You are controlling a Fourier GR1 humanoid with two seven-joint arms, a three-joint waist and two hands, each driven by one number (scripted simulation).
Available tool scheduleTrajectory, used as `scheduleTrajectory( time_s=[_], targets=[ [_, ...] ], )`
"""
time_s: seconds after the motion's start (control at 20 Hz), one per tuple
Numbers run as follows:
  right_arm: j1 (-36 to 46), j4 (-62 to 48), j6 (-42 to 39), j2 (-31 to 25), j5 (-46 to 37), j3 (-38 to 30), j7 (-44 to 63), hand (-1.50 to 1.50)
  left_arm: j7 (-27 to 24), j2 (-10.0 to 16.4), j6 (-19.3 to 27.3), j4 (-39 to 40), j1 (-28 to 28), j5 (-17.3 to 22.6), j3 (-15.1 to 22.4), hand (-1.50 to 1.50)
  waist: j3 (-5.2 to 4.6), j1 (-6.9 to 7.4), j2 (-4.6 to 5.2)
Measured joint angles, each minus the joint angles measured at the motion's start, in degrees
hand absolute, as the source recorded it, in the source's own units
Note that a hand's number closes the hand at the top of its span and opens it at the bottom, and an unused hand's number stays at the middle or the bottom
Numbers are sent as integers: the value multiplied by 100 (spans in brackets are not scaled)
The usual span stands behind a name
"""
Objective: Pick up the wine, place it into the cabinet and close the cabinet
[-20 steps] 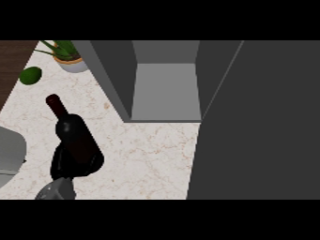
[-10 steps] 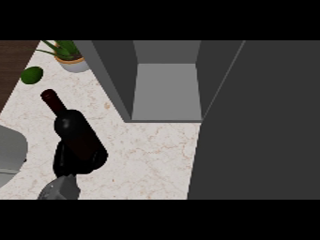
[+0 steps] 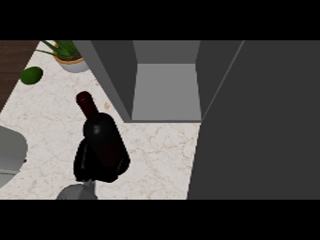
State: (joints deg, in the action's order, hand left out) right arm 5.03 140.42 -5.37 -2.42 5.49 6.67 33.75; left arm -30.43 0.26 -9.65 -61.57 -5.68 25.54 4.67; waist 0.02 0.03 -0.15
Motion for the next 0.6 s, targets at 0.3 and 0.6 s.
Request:
scheduleTrajectory(
  time_s=[0.3,0.6],
  targets=[
    [220,-22,51,-15,45,-108,135,-150,417,-19,973,-911,222,366,889,150,-1,-3,5],
    [26,11,-41,-23,63,-112,69,-150,367,-24,1629,-767,-57,915,1409,150,-3,-26,11]
  ],
)
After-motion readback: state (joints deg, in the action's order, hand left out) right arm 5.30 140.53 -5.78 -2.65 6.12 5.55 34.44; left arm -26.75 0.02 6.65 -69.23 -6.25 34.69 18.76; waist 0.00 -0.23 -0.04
